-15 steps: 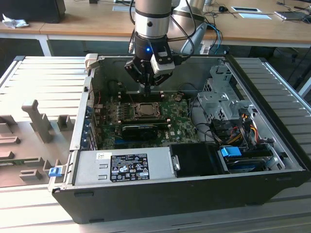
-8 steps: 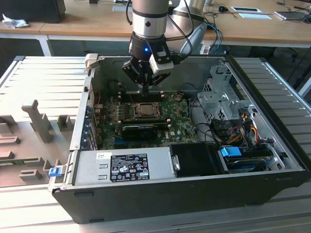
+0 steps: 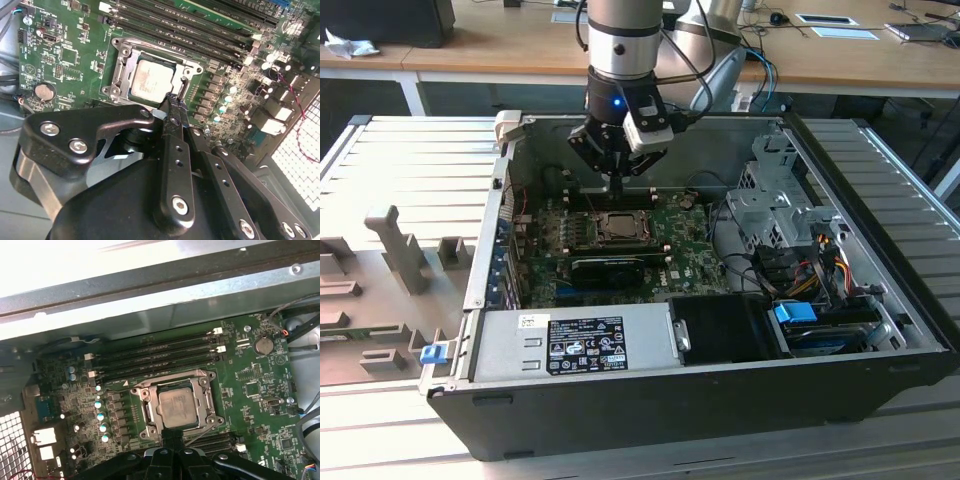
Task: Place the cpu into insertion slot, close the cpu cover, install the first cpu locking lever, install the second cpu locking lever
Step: 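Install the first cpu locking lever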
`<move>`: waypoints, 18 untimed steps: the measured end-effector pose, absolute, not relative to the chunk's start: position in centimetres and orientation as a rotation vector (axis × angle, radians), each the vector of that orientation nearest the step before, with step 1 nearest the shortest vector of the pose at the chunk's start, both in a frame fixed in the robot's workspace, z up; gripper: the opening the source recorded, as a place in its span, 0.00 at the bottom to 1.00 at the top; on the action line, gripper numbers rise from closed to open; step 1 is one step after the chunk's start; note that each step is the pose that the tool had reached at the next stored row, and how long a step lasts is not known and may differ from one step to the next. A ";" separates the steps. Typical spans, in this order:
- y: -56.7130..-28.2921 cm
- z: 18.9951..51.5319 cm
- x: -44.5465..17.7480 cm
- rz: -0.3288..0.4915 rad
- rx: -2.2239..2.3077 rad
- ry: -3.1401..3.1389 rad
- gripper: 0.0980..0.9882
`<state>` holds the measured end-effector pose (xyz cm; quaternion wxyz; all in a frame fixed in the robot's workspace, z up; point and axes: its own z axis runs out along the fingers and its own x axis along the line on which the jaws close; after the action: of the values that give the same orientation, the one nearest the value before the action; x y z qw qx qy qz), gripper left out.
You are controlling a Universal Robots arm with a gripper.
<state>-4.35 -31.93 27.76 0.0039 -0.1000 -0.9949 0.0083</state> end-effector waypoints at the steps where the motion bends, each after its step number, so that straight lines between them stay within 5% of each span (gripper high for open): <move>1: -31.9 27.8 -4.4 0.026 -0.313 -3.118 0.01; 18: -31.9 27.6 -5.2 0.017 -0.006 -3.135 0.01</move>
<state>-5.21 -31.92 27.65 0.0031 -0.0020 -1.0000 0.0053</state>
